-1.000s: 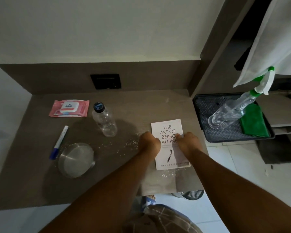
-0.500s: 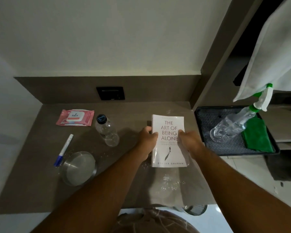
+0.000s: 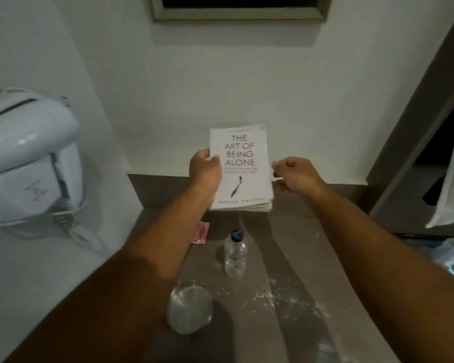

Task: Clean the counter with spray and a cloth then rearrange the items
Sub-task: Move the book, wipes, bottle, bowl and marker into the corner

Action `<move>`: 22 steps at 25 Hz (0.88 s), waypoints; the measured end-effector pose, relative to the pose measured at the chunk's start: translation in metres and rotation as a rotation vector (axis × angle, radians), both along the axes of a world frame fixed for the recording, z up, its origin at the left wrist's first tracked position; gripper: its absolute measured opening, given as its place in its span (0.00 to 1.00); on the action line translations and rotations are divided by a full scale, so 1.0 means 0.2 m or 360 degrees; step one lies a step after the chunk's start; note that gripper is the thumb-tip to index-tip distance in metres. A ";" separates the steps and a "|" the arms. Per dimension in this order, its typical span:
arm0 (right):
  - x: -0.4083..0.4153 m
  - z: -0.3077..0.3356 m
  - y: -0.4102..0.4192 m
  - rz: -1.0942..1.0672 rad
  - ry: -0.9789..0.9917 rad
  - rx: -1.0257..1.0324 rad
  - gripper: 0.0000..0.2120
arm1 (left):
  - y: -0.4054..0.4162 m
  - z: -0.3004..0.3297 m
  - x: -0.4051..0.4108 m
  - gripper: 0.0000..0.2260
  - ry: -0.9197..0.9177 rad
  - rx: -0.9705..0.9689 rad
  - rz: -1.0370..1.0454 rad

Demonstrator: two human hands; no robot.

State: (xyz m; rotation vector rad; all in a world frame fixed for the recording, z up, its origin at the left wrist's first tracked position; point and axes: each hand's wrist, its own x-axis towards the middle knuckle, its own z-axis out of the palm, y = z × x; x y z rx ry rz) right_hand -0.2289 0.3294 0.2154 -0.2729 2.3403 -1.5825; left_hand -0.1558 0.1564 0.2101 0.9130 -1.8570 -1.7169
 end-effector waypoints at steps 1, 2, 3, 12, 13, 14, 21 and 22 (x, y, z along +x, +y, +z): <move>0.06 0.02 -0.11 0.0068 0.0087 0.0057 0.12 | -0.14 0.01 0.06 0.07 0.0007 -0.0084 0.0081; 0.12 0.02 -0.21 0.0133 0.0173 0.0150 0.12 | -0.29 -0.01 0.11 0.08 -0.0001 -0.0165 0.0161; 0.19 -0.01 -0.31 0.0219 0.0267 0.0288 0.14 | -0.43 -0.06 0.17 0.09 -0.0024 -0.0216 0.0211; 0.49 -0.47 -0.49 0.0475 0.0428 0.1424 0.19 | -1.01 -0.93 0.55 0.19 -0.0625 -0.0274 0.0127; 0.50 -0.49 -0.49 0.0449 0.0459 0.1430 0.17 | -1.04 -0.97 0.56 0.19 -0.0676 -0.0387 0.0107; 0.50 -0.49 -0.48 0.0415 0.0494 0.1414 0.16 | -1.08 -0.98 0.56 0.20 -0.0746 -0.0474 0.0125; 0.37 -0.34 -0.63 0.0431 0.0728 0.1138 0.18 | -1.24 -1.10 0.46 0.25 -0.0750 -0.0195 0.0495; 0.32 -0.31 -0.68 0.0456 0.0773 0.1101 0.18 | -1.25 -1.11 0.45 0.26 -0.0730 -0.0220 0.0524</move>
